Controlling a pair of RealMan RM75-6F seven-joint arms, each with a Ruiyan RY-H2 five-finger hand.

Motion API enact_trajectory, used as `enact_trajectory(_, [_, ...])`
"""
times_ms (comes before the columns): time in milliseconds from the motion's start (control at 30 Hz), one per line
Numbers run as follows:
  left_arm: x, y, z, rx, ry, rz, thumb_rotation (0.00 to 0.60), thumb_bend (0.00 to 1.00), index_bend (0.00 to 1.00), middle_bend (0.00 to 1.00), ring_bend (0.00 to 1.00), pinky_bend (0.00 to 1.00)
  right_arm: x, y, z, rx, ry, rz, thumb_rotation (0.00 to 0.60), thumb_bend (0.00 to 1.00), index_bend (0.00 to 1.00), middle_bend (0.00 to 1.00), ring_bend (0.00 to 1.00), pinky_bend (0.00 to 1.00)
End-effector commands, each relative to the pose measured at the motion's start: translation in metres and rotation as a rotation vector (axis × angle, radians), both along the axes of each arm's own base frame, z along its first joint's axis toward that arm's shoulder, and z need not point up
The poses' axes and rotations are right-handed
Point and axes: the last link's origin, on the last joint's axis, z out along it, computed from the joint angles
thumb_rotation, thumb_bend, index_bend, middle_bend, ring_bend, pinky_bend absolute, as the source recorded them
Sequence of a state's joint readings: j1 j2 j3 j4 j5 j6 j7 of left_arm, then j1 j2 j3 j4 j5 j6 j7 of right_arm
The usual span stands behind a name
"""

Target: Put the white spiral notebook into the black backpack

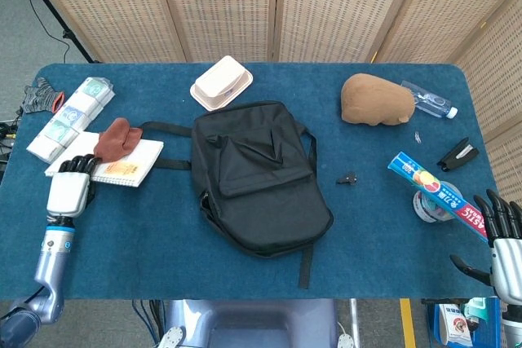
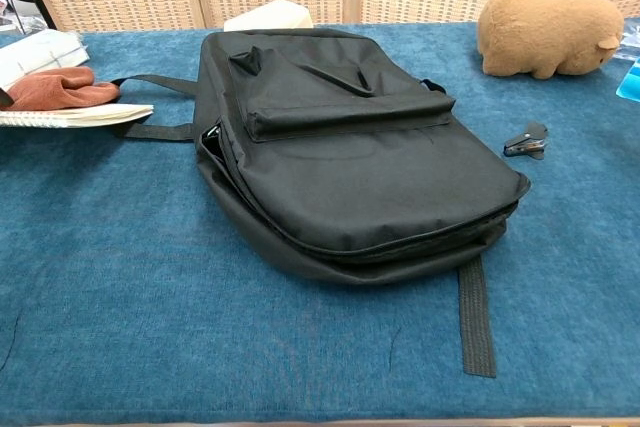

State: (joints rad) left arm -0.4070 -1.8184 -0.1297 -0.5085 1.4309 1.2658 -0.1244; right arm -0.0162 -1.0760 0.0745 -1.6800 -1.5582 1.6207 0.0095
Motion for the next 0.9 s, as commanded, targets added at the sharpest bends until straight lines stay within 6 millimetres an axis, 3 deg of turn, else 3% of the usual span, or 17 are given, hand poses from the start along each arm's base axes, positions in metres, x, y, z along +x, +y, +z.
enact_trajectory(33, [0.001,0.0,0.0,0.007,0.005,-0.009,0.6,0.73,0.42,0.41,0.3,0.36,0.0,0.0,0.0,0.0,0.0,0.0,0.6,0.0,0.0,0.0,0.0,0.0])
enact_trajectory(167, [0.004,-0.001,0.002,0.025,0.005,-0.034,0.6,0.75,0.51,0.47,0.34,0.4,0.0,0.0,0.0,0.002,-0.003,0.0,0.6,0.0,0.0,0.0,0.0,0.0])
enact_trajectory(533, [0.023,0.0,0.022,0.146,-0.152,-0.168,0.6,0.75,0.53,0.46,0.32,0.4,0.0,0.0,-0.002,0.008,0.001,-0.001,0.6,0.0,0.0,0.0,0.0,0.0])
enact_trajectory(667, [0.032,0.002,0.033,0.184,-0.197,-0.217,0.6,0.75,0.59,0.45,0.29,0.39,0.0,0.0,-0.002,0.008,0.001,-0.003,0.6,0.0,0.0,0.0,0.0,0.0])
enact_trajectory(900, [0.044,0.003,0.044,0.224,-0.219,-0.26,0.6,0.74,0.75,0.39,0.2,0.24,0.0,0.0,-0.003,0.015,-0.004,-0.002,0.6,0.0,0.0,0.0,0.0,0.0])
